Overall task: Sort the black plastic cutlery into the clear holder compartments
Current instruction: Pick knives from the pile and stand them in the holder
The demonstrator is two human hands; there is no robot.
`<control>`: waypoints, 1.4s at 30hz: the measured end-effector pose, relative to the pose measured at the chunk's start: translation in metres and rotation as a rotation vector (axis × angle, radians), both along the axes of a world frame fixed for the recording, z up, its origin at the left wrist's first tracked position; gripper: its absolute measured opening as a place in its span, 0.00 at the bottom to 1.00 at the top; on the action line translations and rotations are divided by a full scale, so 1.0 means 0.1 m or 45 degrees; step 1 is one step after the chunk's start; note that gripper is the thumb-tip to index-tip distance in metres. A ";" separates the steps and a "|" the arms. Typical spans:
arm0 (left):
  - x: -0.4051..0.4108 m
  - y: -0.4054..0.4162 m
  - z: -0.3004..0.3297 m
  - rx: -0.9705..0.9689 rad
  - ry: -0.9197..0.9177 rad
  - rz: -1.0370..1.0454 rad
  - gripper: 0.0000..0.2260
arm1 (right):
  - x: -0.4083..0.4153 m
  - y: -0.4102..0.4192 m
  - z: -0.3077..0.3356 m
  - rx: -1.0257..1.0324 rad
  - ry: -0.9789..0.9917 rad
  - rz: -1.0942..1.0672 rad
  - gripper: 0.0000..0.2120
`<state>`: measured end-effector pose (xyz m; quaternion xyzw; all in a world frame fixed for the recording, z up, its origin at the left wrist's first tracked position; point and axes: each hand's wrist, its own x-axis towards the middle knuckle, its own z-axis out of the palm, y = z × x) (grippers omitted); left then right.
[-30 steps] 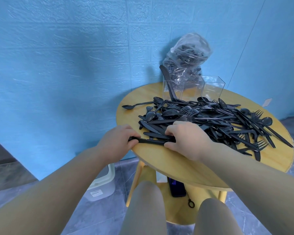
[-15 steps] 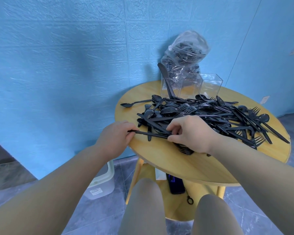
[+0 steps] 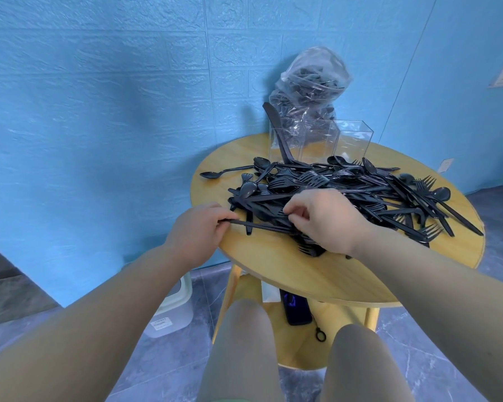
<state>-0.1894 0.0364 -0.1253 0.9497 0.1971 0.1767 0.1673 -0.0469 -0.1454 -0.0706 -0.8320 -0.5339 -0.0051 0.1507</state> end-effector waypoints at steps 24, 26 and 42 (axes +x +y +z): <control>-0.09 0.23 -0.01 0.037 0.000 0.038 0.11 | -0.10 0.46 -0.12 -0.330 -0.409 0.100 0.13; -0.08 0.23 0.00 0.032 0.011 0.023 0.11 | -0.09 0.47 -0.15 -0.298 -0.419 0.072 0.12; -0.14 0.21 0.16 0.027 0.000 -0.016 0.15 | -0.08 0.48 -0.10 0.038 -0.215 -0.020 0.09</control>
